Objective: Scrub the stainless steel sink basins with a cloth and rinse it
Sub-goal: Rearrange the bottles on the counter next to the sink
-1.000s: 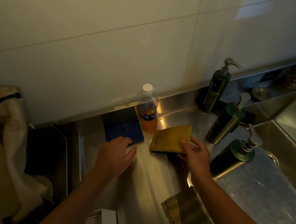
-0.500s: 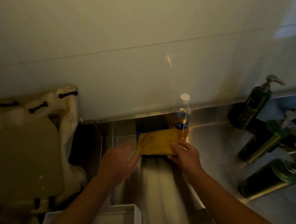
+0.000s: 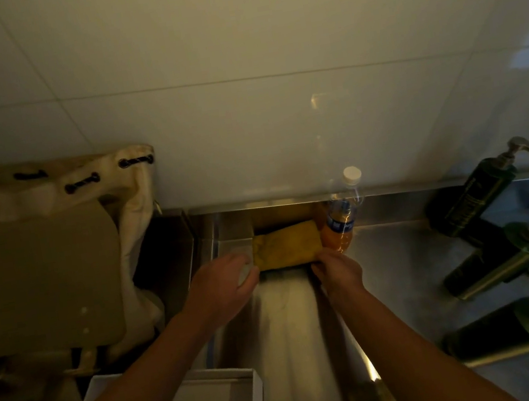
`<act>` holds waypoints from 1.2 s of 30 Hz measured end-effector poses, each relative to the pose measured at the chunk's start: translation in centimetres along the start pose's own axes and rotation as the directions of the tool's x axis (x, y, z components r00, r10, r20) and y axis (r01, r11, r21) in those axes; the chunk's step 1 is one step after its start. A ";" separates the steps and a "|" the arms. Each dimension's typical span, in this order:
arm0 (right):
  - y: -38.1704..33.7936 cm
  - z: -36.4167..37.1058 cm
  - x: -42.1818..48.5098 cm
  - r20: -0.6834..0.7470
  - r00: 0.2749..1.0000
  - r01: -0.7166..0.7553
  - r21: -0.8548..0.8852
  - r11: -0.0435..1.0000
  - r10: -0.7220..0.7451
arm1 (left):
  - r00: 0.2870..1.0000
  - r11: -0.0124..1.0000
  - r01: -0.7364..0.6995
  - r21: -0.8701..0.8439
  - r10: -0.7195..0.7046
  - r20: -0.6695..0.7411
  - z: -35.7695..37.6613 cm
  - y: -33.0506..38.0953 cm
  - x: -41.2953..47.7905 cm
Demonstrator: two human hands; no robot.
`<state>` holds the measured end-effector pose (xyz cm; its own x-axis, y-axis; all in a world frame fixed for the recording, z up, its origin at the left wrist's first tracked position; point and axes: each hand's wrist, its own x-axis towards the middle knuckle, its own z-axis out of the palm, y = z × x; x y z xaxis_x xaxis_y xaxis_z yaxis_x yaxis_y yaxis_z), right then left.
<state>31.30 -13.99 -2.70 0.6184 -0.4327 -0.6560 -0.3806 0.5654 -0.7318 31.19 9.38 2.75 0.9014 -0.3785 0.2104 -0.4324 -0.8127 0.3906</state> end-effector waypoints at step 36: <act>-4.5 -32.4 -12.1 0.239 0.864 0.489 -0.606 0.628 -0.442 | 0.998 0.996 -0.064 0.065 0.064 -0.005 7.2 30.1 -11.3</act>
<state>3.24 -34.04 2.51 0.8674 -0.4559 -0.1993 -0.3531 -0.2816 -0.8922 8.14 -13.96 5.64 0.8716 -0.4277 0.2396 -0.4866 -0.8141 0.3170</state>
